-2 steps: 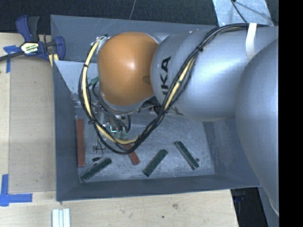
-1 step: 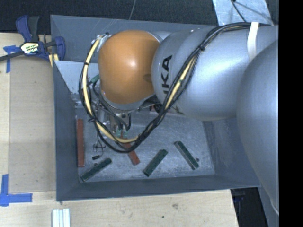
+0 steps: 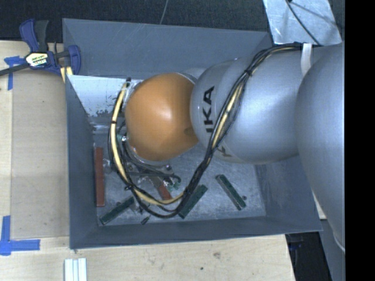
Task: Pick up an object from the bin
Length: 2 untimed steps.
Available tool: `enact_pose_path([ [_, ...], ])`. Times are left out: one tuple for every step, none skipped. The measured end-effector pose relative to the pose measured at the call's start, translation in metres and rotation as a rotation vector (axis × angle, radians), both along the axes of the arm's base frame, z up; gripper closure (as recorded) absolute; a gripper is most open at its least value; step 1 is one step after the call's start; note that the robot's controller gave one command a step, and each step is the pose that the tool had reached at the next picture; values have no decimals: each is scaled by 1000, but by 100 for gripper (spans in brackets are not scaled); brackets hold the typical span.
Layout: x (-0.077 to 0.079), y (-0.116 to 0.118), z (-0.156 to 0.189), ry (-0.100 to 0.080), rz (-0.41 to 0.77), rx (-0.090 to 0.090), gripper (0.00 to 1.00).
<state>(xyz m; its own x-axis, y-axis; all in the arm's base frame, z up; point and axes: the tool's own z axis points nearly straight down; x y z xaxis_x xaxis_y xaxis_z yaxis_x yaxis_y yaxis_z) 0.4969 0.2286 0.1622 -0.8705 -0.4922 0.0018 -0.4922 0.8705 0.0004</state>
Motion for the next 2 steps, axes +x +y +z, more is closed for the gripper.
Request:
enact_pose_path([
  [-5, -7, -2, -2, -97, 1, 0],
  [-10, -4, -34, -4, 281, 2, 0],
])
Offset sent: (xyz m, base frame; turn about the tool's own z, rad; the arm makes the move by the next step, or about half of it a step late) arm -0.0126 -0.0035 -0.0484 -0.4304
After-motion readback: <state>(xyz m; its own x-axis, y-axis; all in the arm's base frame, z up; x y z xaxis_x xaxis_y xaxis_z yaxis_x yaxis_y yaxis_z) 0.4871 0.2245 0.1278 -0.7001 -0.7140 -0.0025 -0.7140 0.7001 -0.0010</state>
